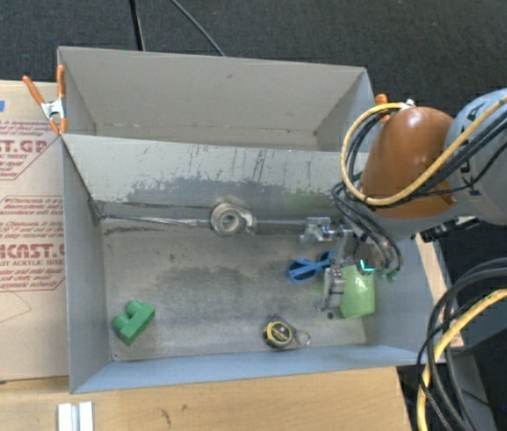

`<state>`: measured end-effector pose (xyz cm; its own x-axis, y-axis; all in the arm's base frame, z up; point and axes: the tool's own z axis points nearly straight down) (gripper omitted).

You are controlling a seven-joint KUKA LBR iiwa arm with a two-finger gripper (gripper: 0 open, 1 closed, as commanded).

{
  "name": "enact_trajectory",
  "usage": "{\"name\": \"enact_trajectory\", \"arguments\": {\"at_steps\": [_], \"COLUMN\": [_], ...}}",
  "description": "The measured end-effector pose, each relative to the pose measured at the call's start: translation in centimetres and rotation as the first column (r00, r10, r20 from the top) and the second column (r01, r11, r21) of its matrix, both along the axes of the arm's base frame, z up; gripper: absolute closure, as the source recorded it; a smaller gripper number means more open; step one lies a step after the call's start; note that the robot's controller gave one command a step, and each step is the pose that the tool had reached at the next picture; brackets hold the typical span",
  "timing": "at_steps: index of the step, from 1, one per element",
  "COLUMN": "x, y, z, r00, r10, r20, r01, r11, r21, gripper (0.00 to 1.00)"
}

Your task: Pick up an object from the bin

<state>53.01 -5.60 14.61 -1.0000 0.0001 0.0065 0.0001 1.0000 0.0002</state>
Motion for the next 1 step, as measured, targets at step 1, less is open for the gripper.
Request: {"name": "enact_trajectory", "arguments": {"at_steps": [1], "x": [3.29], "y": [-1.87], "z": [-7.87], "r00": [0.969], "r10": [-0.246], "r20": [0.004], "r01": [0.246], "r11": [0.969], "r21": [0.000], "gripper": [0.00]}}
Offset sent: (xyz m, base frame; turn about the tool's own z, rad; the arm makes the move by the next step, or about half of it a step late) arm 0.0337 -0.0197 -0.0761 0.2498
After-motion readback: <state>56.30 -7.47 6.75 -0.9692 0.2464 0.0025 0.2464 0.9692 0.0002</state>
